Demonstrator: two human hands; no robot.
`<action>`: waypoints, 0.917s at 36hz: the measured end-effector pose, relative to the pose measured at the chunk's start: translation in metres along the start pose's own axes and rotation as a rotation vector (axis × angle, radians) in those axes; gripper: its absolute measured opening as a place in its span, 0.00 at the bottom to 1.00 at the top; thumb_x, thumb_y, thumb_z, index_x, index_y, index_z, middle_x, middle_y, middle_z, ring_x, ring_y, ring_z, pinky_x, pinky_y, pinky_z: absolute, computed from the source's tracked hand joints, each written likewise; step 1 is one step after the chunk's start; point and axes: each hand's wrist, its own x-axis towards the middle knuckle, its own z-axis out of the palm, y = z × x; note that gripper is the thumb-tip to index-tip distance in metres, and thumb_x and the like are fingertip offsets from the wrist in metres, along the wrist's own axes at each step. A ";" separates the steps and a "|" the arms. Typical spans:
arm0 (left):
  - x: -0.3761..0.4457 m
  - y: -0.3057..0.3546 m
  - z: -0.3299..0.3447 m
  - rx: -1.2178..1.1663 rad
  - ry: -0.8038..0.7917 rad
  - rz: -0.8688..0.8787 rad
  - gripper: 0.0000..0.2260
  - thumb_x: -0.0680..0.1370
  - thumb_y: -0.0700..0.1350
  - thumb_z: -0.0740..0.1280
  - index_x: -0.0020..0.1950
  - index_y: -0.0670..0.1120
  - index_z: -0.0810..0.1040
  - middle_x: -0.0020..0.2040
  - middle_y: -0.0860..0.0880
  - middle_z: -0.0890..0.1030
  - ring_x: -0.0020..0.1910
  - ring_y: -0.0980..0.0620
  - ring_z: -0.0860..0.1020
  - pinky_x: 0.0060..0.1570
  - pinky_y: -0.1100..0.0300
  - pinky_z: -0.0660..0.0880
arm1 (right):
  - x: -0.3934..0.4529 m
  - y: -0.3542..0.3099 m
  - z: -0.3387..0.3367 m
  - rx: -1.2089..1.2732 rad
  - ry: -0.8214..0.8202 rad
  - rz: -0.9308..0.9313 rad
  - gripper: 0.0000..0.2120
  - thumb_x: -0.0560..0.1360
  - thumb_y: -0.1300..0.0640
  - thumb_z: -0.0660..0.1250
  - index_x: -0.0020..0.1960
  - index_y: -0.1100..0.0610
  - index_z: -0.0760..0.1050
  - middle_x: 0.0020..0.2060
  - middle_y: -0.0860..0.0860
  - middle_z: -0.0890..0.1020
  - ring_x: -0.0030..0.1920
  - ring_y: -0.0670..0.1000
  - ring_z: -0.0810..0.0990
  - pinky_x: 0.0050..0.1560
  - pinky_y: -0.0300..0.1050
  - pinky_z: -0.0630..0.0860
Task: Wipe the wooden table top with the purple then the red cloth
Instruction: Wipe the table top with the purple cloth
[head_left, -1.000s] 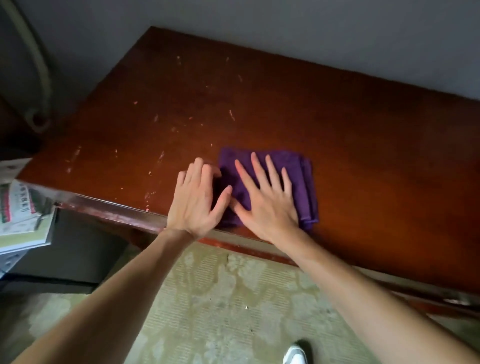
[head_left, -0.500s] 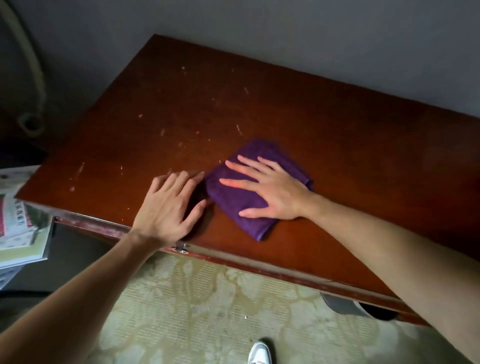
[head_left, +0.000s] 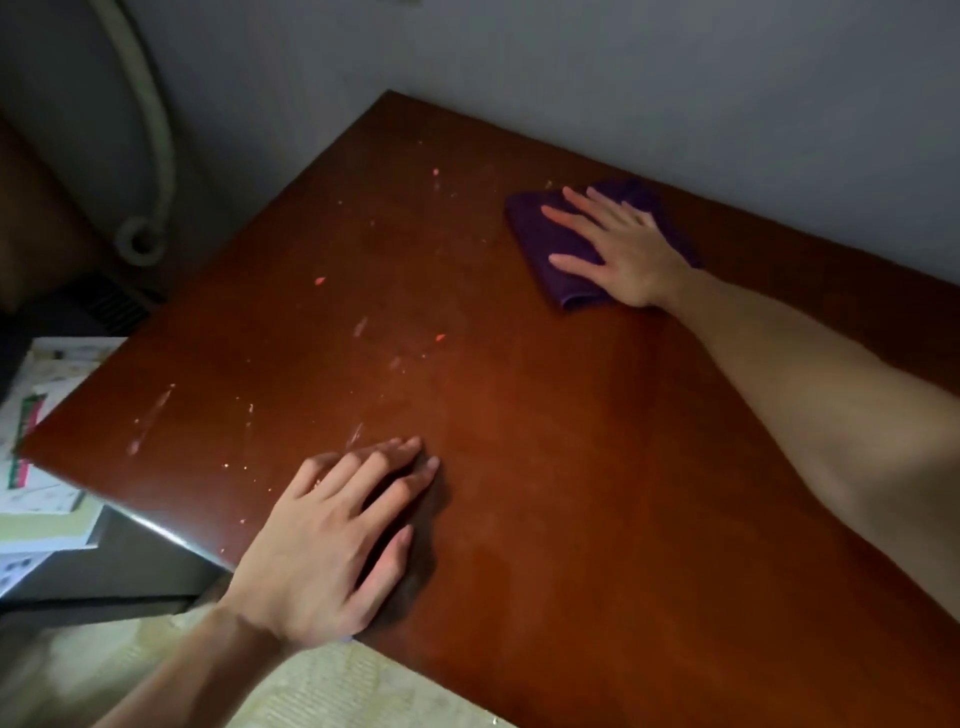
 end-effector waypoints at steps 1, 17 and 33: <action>0.000 0.000 0.000 -0.003 0.008 0.004 0.24 0.81 0.54 0.53 0.76 0.49 0.70 0.74 0.51 0.71 0.72 0.52 0.70 0.63 0.51 0.66 | 0.007 0.005 -0.001 0.013 0.011 0.042 0.41 0.71 0.19 0.39 0.81 0.34 0.50 0.83 0.45 0.51 0.83 0.50 0.48 0.81 0.60 0.48; -0.001 -0.001 -0.001 -0.011 0.037 0.010 0.24 0.83 0.56 0.50 0.76 0.49 0.70 0.73 0.50 0.72 0.71 0.51 0.71 0.63 0.50 0.68 | 0.013 -0.040 0.008 0.037 0.075 0.529 0.38 0.78 0.25 0.42 0.83 0.41 0.46 0.84 0.50 0.47 0.83 0.55 0.43 0.81 0.60 0.41; -0.016 -0.014 -0.014 -0.093 0.409 0.157 0.12 0.82 0.48 0.57 0.51 0.43 0.76 0.49 0.44 0.75 0.47 0.44 0.72 0.49 0.50 0.66 | -0.129 -0.265 0.051 0.007 0.104 0.528 0.40 0.74 0.26 0.35 0.83 0.40 0.45 0.84 0.49 0.49 0.83 0.55 0.46 0.81 0.60 0.46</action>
